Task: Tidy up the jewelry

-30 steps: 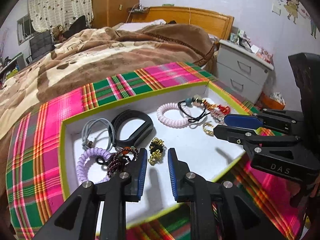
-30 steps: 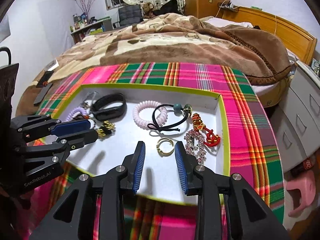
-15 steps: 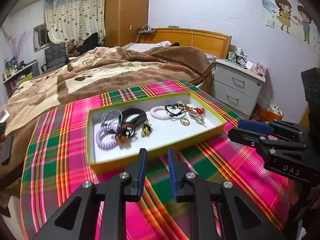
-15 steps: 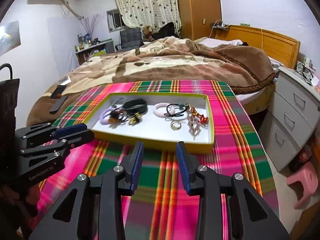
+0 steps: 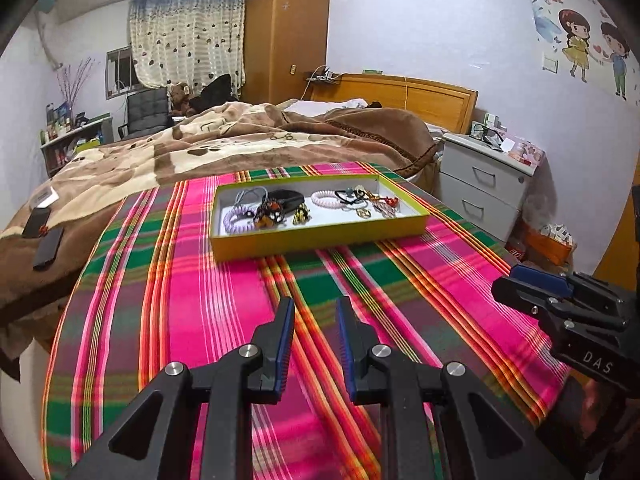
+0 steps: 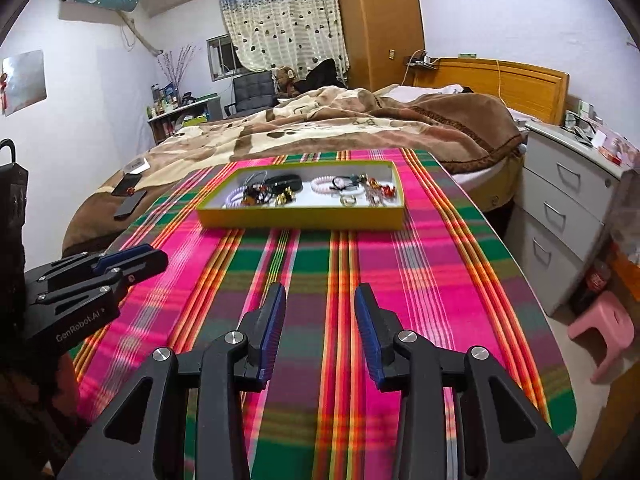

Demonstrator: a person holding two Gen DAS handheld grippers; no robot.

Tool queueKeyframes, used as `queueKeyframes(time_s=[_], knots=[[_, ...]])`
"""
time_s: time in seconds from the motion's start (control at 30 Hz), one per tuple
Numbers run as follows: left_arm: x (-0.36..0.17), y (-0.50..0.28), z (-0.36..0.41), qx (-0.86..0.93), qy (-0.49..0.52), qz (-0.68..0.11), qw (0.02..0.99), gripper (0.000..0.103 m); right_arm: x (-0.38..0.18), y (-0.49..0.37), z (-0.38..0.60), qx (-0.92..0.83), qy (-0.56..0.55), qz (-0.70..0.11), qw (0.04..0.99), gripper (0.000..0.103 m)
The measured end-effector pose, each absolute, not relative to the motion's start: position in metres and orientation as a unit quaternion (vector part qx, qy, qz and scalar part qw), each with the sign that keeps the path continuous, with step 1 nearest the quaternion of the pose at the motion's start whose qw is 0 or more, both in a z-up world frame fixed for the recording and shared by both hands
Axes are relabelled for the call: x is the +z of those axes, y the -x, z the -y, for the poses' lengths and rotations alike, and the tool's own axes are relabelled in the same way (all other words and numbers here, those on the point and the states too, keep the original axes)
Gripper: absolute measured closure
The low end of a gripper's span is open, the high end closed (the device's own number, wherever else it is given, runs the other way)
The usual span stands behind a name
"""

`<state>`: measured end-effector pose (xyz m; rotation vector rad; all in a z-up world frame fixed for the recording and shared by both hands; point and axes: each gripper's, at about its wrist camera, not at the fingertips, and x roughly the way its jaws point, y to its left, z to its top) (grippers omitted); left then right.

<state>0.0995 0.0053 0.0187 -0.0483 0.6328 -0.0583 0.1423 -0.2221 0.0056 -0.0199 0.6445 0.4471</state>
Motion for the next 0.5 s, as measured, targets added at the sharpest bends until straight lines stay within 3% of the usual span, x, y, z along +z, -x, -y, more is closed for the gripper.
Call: queueKeyframes(time_s=[0.5], knots=[[0.017,-0.058,-0.003,-0.015,0.019,-0.293,0.956,0.083,0.005,-0.107,0.225,0.208,0.025,-0.302,0.930,0.065]])
